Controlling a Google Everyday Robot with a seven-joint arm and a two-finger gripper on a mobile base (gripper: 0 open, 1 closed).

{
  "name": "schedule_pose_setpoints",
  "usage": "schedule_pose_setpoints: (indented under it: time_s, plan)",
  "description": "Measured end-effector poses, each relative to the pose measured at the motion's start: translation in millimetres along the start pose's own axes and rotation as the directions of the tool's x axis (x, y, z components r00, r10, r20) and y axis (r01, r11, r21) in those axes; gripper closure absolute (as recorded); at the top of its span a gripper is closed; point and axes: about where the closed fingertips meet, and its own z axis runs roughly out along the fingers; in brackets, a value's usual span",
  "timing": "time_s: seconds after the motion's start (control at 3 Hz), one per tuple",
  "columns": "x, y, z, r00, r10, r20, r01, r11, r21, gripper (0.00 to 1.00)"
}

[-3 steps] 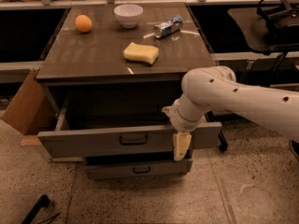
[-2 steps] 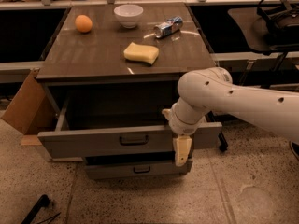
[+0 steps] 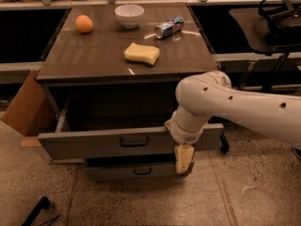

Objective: Open top drawer

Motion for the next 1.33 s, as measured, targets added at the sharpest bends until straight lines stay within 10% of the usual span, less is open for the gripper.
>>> schedule_pose_setpoints:
  time_s: [1.33]
  plan:
    - [-5, 27, -17, 0.999, 0.018, -0.031, -0.019, 0.9998, -0.010, 1.00]
